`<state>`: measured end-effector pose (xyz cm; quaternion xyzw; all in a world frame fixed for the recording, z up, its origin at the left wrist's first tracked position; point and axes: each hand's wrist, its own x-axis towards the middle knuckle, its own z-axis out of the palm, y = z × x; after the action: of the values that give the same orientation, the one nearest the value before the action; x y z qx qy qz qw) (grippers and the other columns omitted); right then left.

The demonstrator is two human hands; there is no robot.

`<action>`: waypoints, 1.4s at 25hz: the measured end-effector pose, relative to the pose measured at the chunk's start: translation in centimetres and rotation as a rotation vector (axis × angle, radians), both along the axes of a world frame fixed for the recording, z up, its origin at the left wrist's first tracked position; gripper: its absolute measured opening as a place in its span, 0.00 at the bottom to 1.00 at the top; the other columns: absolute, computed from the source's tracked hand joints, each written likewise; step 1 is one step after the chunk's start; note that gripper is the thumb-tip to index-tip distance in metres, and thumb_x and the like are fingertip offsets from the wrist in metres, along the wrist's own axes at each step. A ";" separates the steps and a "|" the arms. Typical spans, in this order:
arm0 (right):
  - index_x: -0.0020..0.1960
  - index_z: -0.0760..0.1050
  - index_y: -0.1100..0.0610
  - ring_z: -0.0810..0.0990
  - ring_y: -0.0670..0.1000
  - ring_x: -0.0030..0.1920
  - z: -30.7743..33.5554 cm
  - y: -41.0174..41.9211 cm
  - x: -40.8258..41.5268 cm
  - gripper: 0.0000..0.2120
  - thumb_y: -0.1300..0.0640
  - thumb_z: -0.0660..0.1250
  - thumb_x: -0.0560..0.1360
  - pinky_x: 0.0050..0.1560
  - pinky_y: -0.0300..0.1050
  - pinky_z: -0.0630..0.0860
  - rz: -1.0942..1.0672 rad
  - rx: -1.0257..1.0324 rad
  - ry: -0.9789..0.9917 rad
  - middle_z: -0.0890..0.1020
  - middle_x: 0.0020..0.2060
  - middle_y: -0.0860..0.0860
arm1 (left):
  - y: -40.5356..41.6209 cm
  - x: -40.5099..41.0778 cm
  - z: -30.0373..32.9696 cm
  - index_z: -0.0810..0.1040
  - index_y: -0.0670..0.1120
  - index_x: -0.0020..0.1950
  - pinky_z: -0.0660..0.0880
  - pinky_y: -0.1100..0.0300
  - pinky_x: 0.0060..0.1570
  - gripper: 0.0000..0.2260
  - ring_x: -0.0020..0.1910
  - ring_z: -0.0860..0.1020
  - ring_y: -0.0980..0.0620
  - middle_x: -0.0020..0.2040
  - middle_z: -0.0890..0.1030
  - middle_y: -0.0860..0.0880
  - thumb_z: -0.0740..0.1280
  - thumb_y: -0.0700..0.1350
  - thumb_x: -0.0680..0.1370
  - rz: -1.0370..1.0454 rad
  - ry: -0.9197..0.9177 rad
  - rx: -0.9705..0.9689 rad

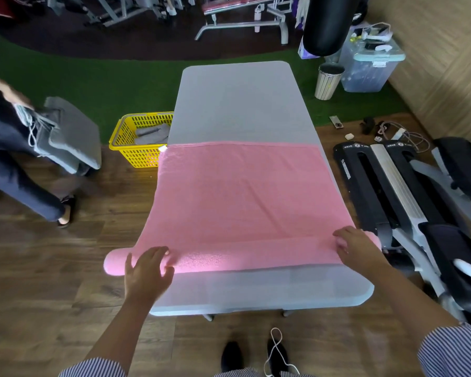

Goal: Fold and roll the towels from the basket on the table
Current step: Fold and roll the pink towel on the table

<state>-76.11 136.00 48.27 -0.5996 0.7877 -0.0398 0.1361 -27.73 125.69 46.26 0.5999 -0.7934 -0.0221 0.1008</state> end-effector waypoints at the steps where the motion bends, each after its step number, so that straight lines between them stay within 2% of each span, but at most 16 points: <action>1: 0.62 0.74 0.56 0.75 0.54 0.59 -0.6 0.2 0.1 0.17 0.60 0.62 0.74 0.66 0.50 0.65 0.001 0.022 -0.004 0.78 0.60 0.52 | 0.1 -0.2 -0.2 0.80 0.48 0.55 0.61 0.32 0.64 0.18 0.53 0.81 0.50 0.54 0.82 0.51 0.73 0.46 0.65 0.008 0.001 0.029; 3: 0.65 0.73 0.56 0.72 0.51 0.64 -1.5 0.6 0.5 0.18 0.58 0.60 0.76 0.73 0.51 0.55 0.000 0.079 -0.030 0.76 0.62 0.50 | 0.3 -0.4 -0.5 0.80 0.48 0.55 0.60 0.30 0.63 0.26 0.53 0.81 0.49 0.53 0.82 0.51 0.80 0.41 0.58 -0.005 -0.003 0.074; 5: 0.67 0.70 0.57 0.69 0.50 0.66 -1.4 1.1 0.6 0.22 0.58 0.64 0.73 0.75 0.51 0.49 0.000 0.098 -0.079 0.74 0.64 0.50 | 0.4 -0.4 -0.8 0.79 0.46 0.55 0.65 0.29 0.60 0.31 0.53 0.81 0.47 0.52 0.82 0.49 0.80 0.34 0.53 -0.021 -0.013 0.071; 7: 0.69 0.67 0.56 0.67 0.50 0.68 -1.3 1.6 0.6 0.29 0.60 0.68 0.69 0.74 0.49 0.47 0.057 0.131 -0.041 0.72 0.66 0.49 | 0.5 -0.3 -1.4 0.79 0.45 0.54 0.69 0.28 0.56 0.33 0.51 0.82 0.45 0.51 0.83 0.47 0.78 0.29 0.52 -0.029 -0.043 0.044; 9: 0.69 0.67 0.57 0.68 0.52 0.67 -1.2 1.8 0.9 0.30 0.64 0.69 0.68 0.73 0.49 0.50 0.072 0.125 0.015 0.72 0.66 0.51 | 0.5 -0.5 -1.5 0.78 0.45 0.55 0.71 0.29 0.54 0.33 0.50 0.82 0.44 0.51 0.83 0.46 0.77 0.27 0.53 -0.035 -0.055 0.011; 12: 0.57 0.77 0.61 0.78 0.60 0.56 -1.1 1.5 1.8 0.25 0.74 0.69 0.62 0.67 0.56 0.64 0.074 -0.070 0.029 0.81 0.54 0.56 | 0.1 -0.5 -0.3 0.80 0.44 0.52 0.73 0.35 0.51 0.25 0.44 0.83 0.44 0.48 0.83 0.44 0.78 0.31 0.58 0.005 -0.101 -0.122; 14: 0.52 0.80 0.62 0.81 0.61 0.50 -1.4 1.3 2.3 0.24 0.76 0.71 0.57 0.63 0.58 0.68 0.125 -0.178 0.052 0.83 0.48 0.57 | -0.1 0.1 0.2 0.81 0.43 0.51 0.71 0.36 0.50 0.22 0.42 0.82 0.43 0.46 0.83 0.43 0.78 0.33 0.59 0.039 -0.132 -0.184; 18: 0.60 0.76 0.61 0.75 0.58 0.59 -2.0 1.4 3.0 0.21 0.70 0.67 0.68 0.71 0.51 0.58 0.038 -0.041 -0.008 0.79 0.57 0.56 | 0.6 0.8 -1.1 0.82 0.45 0.52 0.69 0.27 0.53 0.26 0.45 0.83 0.44 0.48 0.84 0.46 0.79 0.32 0.57 0.083 -0.057 -0.114; 22: 0.56 0.78 0.60 0.76 0.58 0.56 -0.3 1.3 1.0 0.15 0.65 0.65 0.70 0.64 0.49 0.67 -0.065 0.046 -0.020 0.81 0.54 0.56 | 0.5 -1.1 -0.6 0.82 0.46 0.52 0.72 0.32 0.55 0.23 0.45 0.84 0.48 0.48 0.85 0.49 0.80 0.34 0.59 -0.037 0.032 -0.096; 25: 0.65 0.72 0.57 0.73 0.55 0.62 0.7 0.8 -0.2 0.20 0.62 0.62 0.73 0.65 0.47 0.65 -0.025 0.224 -0.007 0.77 0.62 0.53 | 0.2 -1.9 0.0 0.82 0.47 0.53 0.69 0.32 0.58 0.24 0.47 0.83 0.49 0.48 0.84 0.50 0.79 0.34 0.60 -0.053 0.041 -0.123; 27: 0.65 0.71 0.56 0.72 0.54 0.63 1.1 0.2 -0.3 0.20 0.62 0.63 0.73 0.67 0.47 0.63 0.005 0.201 -0.002 0.75 0.63 0.51 | 0.2 -1.9 0.2 0.79 0.47 0.57 0.62 0.32 0.61 0.25 0.53 0.81 0.48 0.53 0.82 0.49 0.77 0.34 0.62 -0.013 0.046 -0.113; 30: 0.62 0.73 0.59 0.74 0.56 0.60 0.4 -0.3 -0.3 0.18 0.64 0.64 0.72 0.65 0.49 0.66 -0.022 0.006 -0.053 0.77 0.61 0.53 | 0.1 -1.5 0.3 0.78 0.47 0.55 0.63 0.28 0.60 0.23 0.53 0.82 0.49 0.52 0.82 0.49 0.78 0.37 0.62 -0.003 0.034 -0.090; 32: 0.63 0.73 0.60 0.74 0.56 0.61 -0.4 0.2 0.0 0.19 0.63 0.64 0.72 0.67 0.49 0.64 -0.015 0.041 -0.064 0.77 0.61 0.54 | 0.1 -1.5 0.2 0.80 0.47 0.54 0.63 0.26 0.57 0.26 0.50 0.82 0.50 0.49 0.83 0.50 0.80 0.38 0.58 -0.025 -0.006 -0.048; 35: 0.69 0.67 0.57 0.68 0.53 0.67 -1.3 1.2 0.1 0.26 0.58 0.66 0.72 0.72 0.47 0.57 0.017 0.154 -0.039 0.72 0.67 0.51 | 0.0 -1.8 0.2 0.81 0.46 0.51 0.64 0.26 0.55 0.28 0.46 0.83 0.49 0.44 0.83 0.50 0.82 0.38 0.53 -0.031 -0.026 0.005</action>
<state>-75.97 137.21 47.02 -0.5932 0.7804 0.0101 0.1974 -29.56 125.71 46.49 0.5880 -0.8038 -0.0179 0.0884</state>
